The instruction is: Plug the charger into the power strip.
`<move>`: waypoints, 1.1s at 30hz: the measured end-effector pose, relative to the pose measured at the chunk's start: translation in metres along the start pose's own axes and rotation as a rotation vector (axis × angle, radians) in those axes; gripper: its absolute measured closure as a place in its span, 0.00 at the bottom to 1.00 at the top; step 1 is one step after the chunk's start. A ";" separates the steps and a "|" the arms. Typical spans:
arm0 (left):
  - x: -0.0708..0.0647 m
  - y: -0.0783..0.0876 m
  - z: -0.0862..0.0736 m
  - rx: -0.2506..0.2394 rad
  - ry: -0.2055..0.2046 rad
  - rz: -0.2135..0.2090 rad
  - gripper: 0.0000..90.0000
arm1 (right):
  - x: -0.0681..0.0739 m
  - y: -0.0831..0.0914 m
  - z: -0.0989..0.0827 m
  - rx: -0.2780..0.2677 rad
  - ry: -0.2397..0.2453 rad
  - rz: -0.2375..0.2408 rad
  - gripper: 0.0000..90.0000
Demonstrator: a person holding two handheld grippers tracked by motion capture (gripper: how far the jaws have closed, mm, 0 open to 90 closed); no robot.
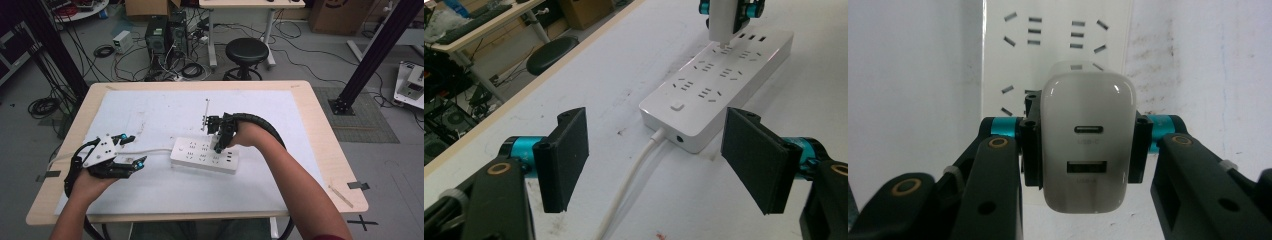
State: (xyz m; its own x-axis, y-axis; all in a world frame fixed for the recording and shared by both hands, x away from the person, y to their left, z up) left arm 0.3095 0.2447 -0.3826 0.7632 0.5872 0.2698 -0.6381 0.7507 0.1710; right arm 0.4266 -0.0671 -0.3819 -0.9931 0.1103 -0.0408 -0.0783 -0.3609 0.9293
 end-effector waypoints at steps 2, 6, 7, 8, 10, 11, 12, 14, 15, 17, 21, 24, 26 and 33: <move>0.000 0.001 -0.001 -0.002 0.005 0.004 0.30 | 0.001 -0.002 0.000 0.011 0.000 0.002 0.70; 0.001 0.001 -0.002 -0.002 0.005 0.004 0.30 | 0.001 -0.002 0.000 0.021 0.001 0.012 0.70; 0.001 0.001 -0.002 -0.002 0.005 0.004 0.30 | 0.001 -0.003 -0.001 0.024 -0.008 0.010 0.70; 0.001 0.000 -0.003 -0.004 0.007 0.001 0.30 | 0.001 -0.003 -0.001 0.033 -0.011 0.010 0.70; 0.000 0.000 -0.005 -0.003 0.009 -0.001 0.30 | 0.000 -0.004 -0.001 0.035 -0.006 0.006 0.70; -0.001 0.000 -0.005 0.000 0.010 -0.003 0.30 | 0.001 -0.003 -0.001 0.037 -0.012 0.006 0.70; -0.001 0.000 -0.005 0.000 0.010 -0.003 0.30 | 0.001 -0.003 -0.001 0.037 -0.012 0.006 0.70; -0.001 -0.001 -0.006 -0.001 0.009 -0.003 0.30 | 0.000 -0.004 -0.001 0.036 -0.008 0.003 0.70; -0.001 -0.001 -0.006 0.001 0.012 -0.004 0.30 | 0.000 -0.004 -0.001 0.032 -0.006 -0.004 0.70; -0.001 -0.001 -0.006 0.002 0.014 -0.003 0.30 | 0.000 -0.006 0.000 0.036 -0.006 0.015 0.70; -0.001 -0.001 -0.006 0.002 0.009 -0.004 0.30 | 0.000 -0.009 0.002 0.058 -0.007 0.011 0.70; -0.002 -0.002 -0.007 0.002 0.012 -0.002 0.30 | -0.002 -0.011 0.003 0.056 -0.011 0.017 0.70; -0.002 -0.003 -0.007 0.007 0.011 -0.003 0.30 | -0.002 -0.012 0.004 0.053 -0.010 0.020 0.70; -0.005 -0.007 -0.010 0.007 0.016 -0.015 0.30 | -0.002 -0.021 0.003 0.068 -0.044 0.019 0.71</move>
State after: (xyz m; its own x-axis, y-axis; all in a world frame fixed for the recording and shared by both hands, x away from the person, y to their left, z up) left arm 0.3110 0.2397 -0.3941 0.7742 0.5808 0.2518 -0.6272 0.7575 0.1811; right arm 0.4304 -0.0569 -0.4000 -0.9894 0.1448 -0.0082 -0.0517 -0.2994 0.9527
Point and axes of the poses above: each handheld gripper's, and its own axes: y roughly backward along the jaws, z roughly out of its top, x roughly to its left, the point moved 3 cm from there along -y, roughly forward along the jaws, and after that the axes turned 14 degrees about -x, right-handed, at the moved point
